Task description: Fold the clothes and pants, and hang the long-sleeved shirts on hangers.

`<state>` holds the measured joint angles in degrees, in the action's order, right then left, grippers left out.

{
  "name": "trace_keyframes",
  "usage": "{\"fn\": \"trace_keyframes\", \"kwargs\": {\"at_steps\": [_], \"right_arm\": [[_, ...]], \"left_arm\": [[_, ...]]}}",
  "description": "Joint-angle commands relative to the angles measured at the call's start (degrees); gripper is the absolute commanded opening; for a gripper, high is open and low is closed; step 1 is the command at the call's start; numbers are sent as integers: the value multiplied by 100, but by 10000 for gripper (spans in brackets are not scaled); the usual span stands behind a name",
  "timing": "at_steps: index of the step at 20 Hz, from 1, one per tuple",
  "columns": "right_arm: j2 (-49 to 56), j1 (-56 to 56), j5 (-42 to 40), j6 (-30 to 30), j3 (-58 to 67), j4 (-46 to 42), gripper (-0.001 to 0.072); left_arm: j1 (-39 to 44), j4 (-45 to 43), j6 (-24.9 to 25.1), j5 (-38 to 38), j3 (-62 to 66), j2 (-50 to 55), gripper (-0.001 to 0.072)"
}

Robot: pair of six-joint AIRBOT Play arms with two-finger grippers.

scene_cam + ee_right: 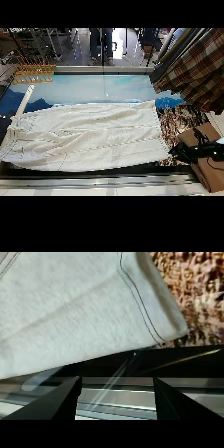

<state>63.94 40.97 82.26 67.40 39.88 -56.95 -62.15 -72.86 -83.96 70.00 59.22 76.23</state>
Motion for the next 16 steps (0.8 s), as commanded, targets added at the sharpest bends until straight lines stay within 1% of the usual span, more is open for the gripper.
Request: {"fn": "trace_keyframes", "kwargs": {"at_steps": [1,3,5,7,10,12,13,15,16], "right_arm": [[-938,474,-15,293,-726,-205,506],[-879,470,59,415,-726,-341,507],[-822,470,-131,511,-726,-306,507],[-752,470,-356,610,-728,-234,507],[-570,468,-656,605,-732,103,507],[-424,422,-767,608,-732,157,505],[-343,337,-782,608,-748,153,505],[-151,90,-944,608,-813,114,505],[-39,-46,-1084,608,-833,120,505]], "left_arm": [[-363,656,610,-737,-439,-48,644],[-354,1003,605,-837,-448,59,644],[-339,1362,680,-909,-450,190,644],[-317,1381,691,-940,-452,328,644],[-317,1384,691,-986,-452,501,643],[-291,1416,691,-1078,-452,579,642],[-273,1469,691,-1117,-452,621,613],[-208,1563,688,-1139,-452,730,599],[-170,1598,686,-1132,-452,785,567]]}}
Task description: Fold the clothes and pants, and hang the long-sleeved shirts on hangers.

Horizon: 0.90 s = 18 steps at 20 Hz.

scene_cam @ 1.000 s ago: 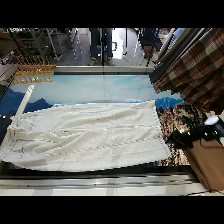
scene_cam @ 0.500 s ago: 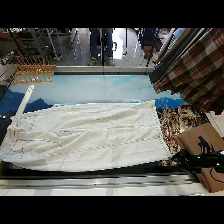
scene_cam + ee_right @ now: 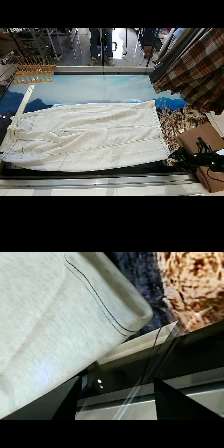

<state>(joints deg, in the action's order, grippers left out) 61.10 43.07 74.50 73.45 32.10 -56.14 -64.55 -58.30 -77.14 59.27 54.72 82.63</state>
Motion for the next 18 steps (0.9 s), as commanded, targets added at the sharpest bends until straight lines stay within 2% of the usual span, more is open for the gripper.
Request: {"fn": "trace_keyframes", "kwargs": {"at_steps": [1,2,3,4,6,8,10,11,12,13,14,17,18], "right_arm": [[334,-380,-457,4,-57,39,506],[413,-490,-608,55,-57,59,505],[463,-586,-758,68,-57,68,504],[505,-675,-944,94,-57,76,490],[538,-835,-1237,114,-61,79,345],[538,-979,-1425,221,-61,87,339],[540,-1130,-1554,225,-74,76,340],[540,-1196,-1582,238,-85,81,336],[538,-1272,-1563,236,-85,79,237],[535,-1325,-1508,236,-83,79,101],[511,-1346,-1379,254,-68,85,29],[70,-1349,-511,168,332,24,26],[-212,-1349,-378,177,643,13,26]], "left_arm": [[114,136,7,-57,-2,184,423],[136,140,7,-57,-2,208,296],[173,138,7,-63,-2,212,236],[173,153,7,-66,-2,212,232],[170,179,4,-59,-2,210,232],[170,181,4,-52,-2,210,228],[170,179,7,-11,-2,210,89],[170,181,4,-9,-2,210,76],[170,179,7,4,-2,205,75],[170,186,9,17,-2,195,28],[166,212,9,50,0,164,27],[39,892,780,251,166,-170,22],[17,1032,776,402,380,-286,22]]}}
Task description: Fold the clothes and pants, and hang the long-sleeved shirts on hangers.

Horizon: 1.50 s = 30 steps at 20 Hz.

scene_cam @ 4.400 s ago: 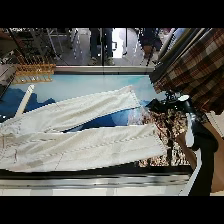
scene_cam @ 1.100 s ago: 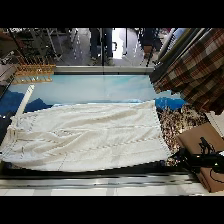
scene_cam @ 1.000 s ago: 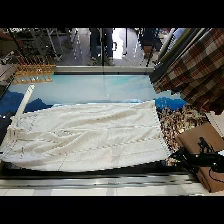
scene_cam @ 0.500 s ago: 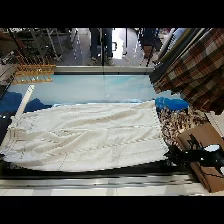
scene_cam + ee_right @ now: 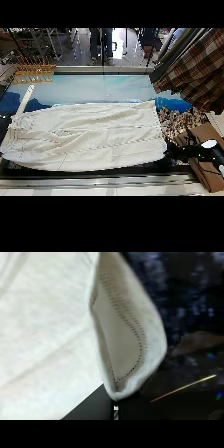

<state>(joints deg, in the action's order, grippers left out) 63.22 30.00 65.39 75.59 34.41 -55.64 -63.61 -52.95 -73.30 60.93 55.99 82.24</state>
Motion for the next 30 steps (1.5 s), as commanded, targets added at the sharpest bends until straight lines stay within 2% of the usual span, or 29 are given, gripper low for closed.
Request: {"fn": "trace_keyframes", "kwargs": {"at_steps": [1,3,6,8,10,12,14,16,17,18,19,20,21,23,24,25,26,28,30], "right_arm": [[-667,-42,527,11,769,-35,25],[-837,-142,356,76,1615,-46,25],[-264,-774,-431,155,2664,-96,25],[551,-1270,-1161,177,3300,-98,25],[1637,-1644,-1589,214,4057,-96,25],[2796,-1825,-1746,350,4970,-96,26],[3866,-1884,-1764,575,5984,-92,26],[4760,-1904,-1749,697,6857,-28,37],[5071,-1902,-1657,697,7152,90,197],[5274,-1902,-1523,678,7346,170,536],[5324,-1884,-1279,645,7434,59,666],[5265,-1836,-944,643,7436,-63,635],[5167,-1742,-472,616,7431,-157,637],[4935,-1480,487,590,7390,-212,632],[4787,-1364,883,570,7259,-201,622],[4566,-1263,1228,479,6979,-192,621],[4304,-1196,1364,448,6551,-153,618],[3661,-1110,1375,358,5344,52,619],[3097,-1113,1075,260,4039,424,625]], "left_arm": [[-76,612,374,433,577,-341,21],[22,1058,256,798,1338,-380,21],[468,1458,-83,638,2232,-284,21],[909,1482,-398,48,2522,-109,21],[1373,1659,-686,-927,2590,155,22],[1779,2046,-901,-1937,2590,520,22],[2124,2400,-901,-2765,2590,960,23],[2406,2411,-898,-3093,2590,1425,27],[2522,2411,-898,-3161,2590,1648,53],[2614,2413,-898,-3180,2590,1851,101],[2651,2411,-896,-3161,2590,1967,237],[2649,2411,-892,-3040,2590,1998,577],[2579,2413,-754,-2931,2592,1943,619],[2312,2396,-48,-2400,2590,1685,619],[2153,2232,361,-1971,2590,1523,618],[2033,1799,540,-1556,2590,1388,605],[1956,1117,452,-1187,2590,1272,605],[1980,-142,-247,-634,2586,1228,605],[2109,-664,-662,-260,2577,1364,606]]}}
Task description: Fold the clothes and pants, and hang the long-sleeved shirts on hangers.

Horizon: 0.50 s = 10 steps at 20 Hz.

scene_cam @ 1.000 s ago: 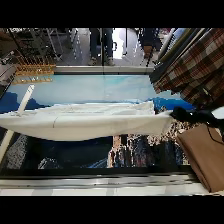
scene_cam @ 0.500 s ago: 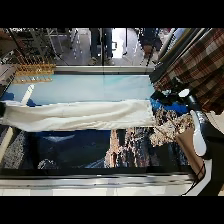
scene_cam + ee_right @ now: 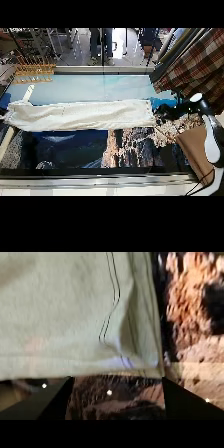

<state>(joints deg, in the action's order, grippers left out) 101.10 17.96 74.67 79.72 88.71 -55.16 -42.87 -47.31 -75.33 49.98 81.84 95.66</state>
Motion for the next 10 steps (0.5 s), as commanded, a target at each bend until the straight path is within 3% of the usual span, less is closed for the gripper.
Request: {"fn": "trace_keyframes", "kwargs": {"at_steps": [1,4,10], "right_arm": [[-861,92,-103,-284,-1882,667,625],[-973,46,-951,-588,-2769,1740,634],[-621,-667,-2673,-348,-2894,2173,634]], "left_arm": [[96,-1224,-487,957,-9,96,607],[289,-1226,-623,852,-9,260,607],[557,-1202,-1139,219,-9,717,609]]}}
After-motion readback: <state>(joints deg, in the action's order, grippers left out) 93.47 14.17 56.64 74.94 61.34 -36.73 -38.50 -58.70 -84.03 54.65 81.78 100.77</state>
